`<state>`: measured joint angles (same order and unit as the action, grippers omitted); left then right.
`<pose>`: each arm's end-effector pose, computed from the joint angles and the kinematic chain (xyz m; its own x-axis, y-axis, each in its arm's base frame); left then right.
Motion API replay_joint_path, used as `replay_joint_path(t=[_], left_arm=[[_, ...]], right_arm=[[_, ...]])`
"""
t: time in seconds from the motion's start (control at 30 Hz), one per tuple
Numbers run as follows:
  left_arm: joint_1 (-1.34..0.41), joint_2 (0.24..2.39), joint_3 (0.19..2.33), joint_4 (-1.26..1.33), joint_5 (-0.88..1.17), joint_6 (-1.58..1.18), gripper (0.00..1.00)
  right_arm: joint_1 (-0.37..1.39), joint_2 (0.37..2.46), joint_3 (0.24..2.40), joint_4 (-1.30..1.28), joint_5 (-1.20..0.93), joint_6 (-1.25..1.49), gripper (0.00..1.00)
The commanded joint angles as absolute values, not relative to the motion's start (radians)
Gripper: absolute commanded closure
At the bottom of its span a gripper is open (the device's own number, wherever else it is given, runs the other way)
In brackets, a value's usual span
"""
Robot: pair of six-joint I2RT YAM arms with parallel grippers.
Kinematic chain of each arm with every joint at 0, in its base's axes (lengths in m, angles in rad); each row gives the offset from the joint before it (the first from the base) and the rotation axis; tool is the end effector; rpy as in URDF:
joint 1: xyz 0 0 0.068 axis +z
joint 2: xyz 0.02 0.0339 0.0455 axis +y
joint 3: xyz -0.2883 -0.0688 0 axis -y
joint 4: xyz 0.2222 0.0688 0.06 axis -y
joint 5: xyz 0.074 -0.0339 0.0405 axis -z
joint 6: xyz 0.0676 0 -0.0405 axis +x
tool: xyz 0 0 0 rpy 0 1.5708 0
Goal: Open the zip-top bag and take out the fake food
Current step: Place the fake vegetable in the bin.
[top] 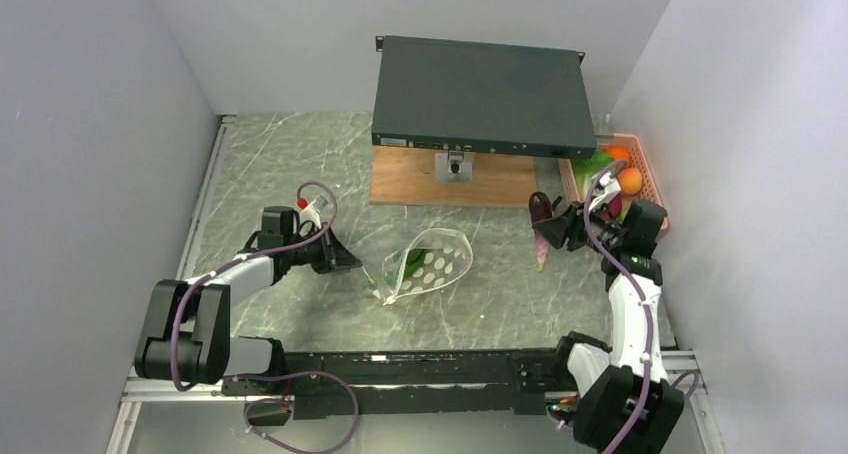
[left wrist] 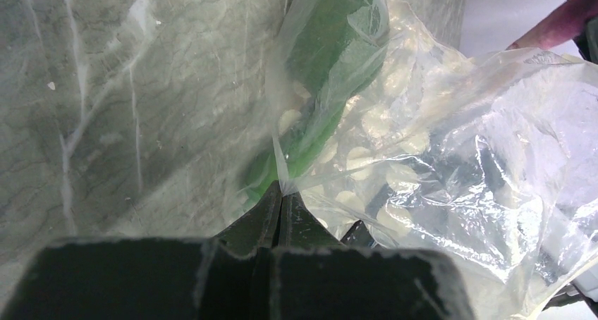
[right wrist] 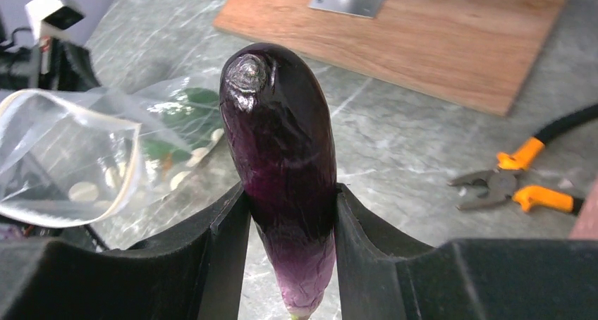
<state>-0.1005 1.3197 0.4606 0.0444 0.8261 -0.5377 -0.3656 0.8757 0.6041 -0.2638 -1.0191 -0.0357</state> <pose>0.2150 -0.0716 0.1765 -0.9136 -0.2567 -0.3153 0.1188 0.5731 -0.8108 0.1697 -0.0033 0.2773 -0.4584 0.1555 -0.8750 -0.5134 0.7574 0.4035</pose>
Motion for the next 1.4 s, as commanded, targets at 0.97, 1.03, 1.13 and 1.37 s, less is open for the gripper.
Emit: replay_joint_path(t=[0.97,1.03,1.13,1.37], left_arm=[[-0.067,1.302,0.515,0.069,0.859,-0.477,1.00],[-0.067,1.299,0.515,0.068,0.858,-0.474,1.00],[-0.068,1.298,0.514,0.067,0.857,-0.474,1.00],[-0.067,1.303,0.518,0.063,0.859,-0.469,1.00]], right_arm=[[-0.531,1.396,1.150,-0.308,-0.506,-0.071,0.95],[-0.531,1.423,1.179,-0.305,-0.494,-0.110,0.95],[-0.533,1.471,1.228,-0.316,-0.477,-0.162,0.94],[-0.536,1.567,1.308,-0.318,-0.454,-0.231,0.90]])
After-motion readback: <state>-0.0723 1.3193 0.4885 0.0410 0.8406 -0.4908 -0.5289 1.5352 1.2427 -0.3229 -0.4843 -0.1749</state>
